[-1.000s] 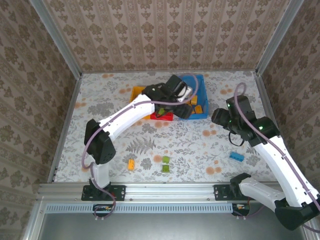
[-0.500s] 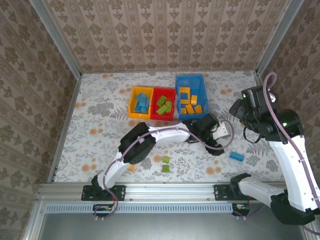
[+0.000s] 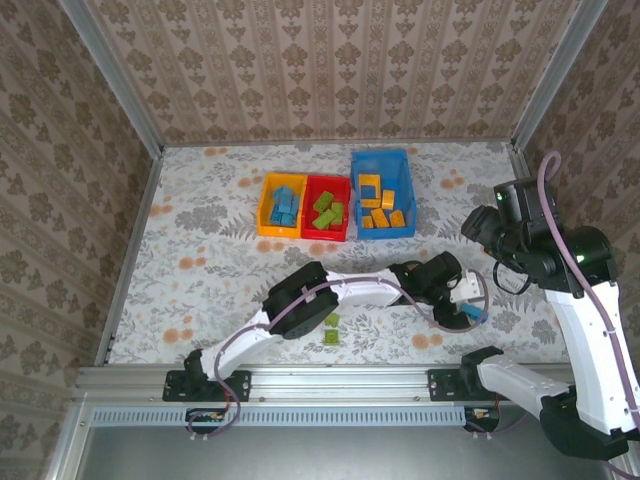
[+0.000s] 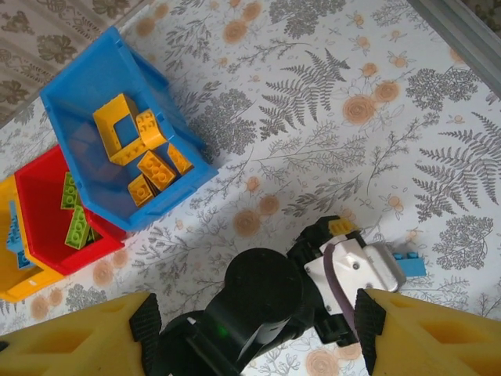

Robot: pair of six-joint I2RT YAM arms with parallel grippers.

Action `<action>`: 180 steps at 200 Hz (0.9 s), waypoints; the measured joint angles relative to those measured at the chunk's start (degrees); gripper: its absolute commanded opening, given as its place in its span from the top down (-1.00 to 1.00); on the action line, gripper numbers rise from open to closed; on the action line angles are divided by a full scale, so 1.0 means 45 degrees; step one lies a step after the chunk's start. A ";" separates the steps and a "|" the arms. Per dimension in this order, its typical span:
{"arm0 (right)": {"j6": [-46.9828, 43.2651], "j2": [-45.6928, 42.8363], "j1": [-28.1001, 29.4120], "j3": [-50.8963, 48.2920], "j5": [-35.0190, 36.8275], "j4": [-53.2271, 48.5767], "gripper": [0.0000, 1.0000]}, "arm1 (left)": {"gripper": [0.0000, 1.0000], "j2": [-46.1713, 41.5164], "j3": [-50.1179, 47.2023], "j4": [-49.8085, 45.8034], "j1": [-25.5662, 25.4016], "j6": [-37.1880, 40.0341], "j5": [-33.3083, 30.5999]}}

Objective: Sort the legos into containers by color

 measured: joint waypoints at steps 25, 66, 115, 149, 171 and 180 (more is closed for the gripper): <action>-0.0146 -0.0087 -0.0063 -0.0097 -0.0243 0.0000 -0.39 | -0.49 0.0359 0.0500 0.0131 -0.0029 -0.0058 -0.0029; -0.0277 -0.0112 -0.0131 -0.0233 -0.0510 -0.0005 -0.39 | -0.08 0.0641 0.0831 0.0316 -0.0078 -0.0355 -0.0068; -0.0374 -0.0146 -0.0214 -0.0262 -0.0656 0.0005 -0.37 | 0.47 0.0733 0.0860 0.0510 -0.0121 -0.0850 0.0194; -0.0520 -0.0146 -0.0248 -0.0534 -0.0767 0.0015 -0.34 | 0.54 0.0733 0.0860 0.0486 -0.0185 -0.1117 0.0214; -0.0656 -0.0146 -0.0282 -0.0636 -0.0903 0.0034 -0.29 | 0.54 0.0520 0.0539 0.0563 -0.0155 -0.1268 0.0058; -0.0777 -0.0141 -0.0282 -0.0636 -0.0986 0.0112 -0.26 | 0.54 0.0102 -0.0068 0.0641 -0.0131 -0.1404 -0.0146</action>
